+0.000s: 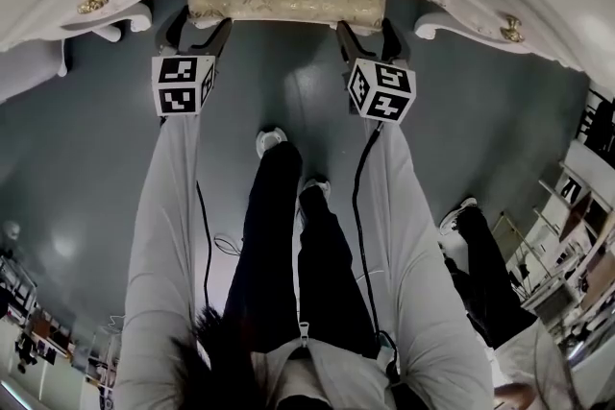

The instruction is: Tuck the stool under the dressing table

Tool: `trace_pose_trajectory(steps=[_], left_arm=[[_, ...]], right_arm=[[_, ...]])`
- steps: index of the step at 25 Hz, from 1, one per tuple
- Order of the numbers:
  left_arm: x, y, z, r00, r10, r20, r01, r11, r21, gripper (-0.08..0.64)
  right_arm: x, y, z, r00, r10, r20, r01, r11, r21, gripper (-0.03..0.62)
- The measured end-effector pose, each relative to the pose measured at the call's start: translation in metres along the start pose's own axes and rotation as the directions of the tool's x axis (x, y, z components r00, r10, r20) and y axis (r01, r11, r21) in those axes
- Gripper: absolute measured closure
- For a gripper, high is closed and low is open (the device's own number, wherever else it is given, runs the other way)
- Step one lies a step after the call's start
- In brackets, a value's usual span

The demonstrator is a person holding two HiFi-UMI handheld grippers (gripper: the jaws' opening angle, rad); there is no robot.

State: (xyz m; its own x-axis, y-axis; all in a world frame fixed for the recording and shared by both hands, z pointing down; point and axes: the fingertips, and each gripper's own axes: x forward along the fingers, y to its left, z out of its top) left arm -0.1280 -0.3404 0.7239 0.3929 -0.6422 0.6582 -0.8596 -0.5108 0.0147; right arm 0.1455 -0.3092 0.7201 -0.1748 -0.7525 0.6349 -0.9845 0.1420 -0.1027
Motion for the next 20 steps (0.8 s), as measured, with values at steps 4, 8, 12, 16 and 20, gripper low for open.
trace_pose_trajectory(steps=[4, 8, 12, 16, 20], left_arm=[[0.004, 0.002, 0.003, 1.0, -0.004, 0.008, 0.004, 1.0, 0.002, 0.222], [0.009, 0.005, 0.008, 1.0, -0.002, 0.018, 0.003, 1.0, -0.003, 0.224], [0.013, 0.008, 0.012, 1.0, -0.001, 0.012, 0.001, 1.0, -0.005, 0.222], [0.017, 0.01, 0.015, 1.0, 0.0, 0.009, 0.0, 1.0, -0.008, 0.224], [0.021, 0.014, 0.019, 1.0, -0.001, 0.01, 0.001, 1.0, -0.009, 0.224]], right_arm=[[0.004, -0.001, 0.003, 1.0, -0.002, 0.002, 0.002, 1.0, -0.001, 0.224], [0.01, -0.004, 0.01, 1.0, -0.007, 0.002, 0.007, 1.0, -0.01, 0.227], [0.016, -0.006, 0.015, 1.0, -0.004, -0.011, 0.004, 1.0, -0.014, 0.227], [0.02, -0.007, 0.019, 1.0, -0.009, -0.008, 0.009, 1.0, -0.015, 0.229], [0.025, -0.008, 0.023, 1.0, -0.011, -0.004, 0.011, 1.0, -0.014, 0.229]])
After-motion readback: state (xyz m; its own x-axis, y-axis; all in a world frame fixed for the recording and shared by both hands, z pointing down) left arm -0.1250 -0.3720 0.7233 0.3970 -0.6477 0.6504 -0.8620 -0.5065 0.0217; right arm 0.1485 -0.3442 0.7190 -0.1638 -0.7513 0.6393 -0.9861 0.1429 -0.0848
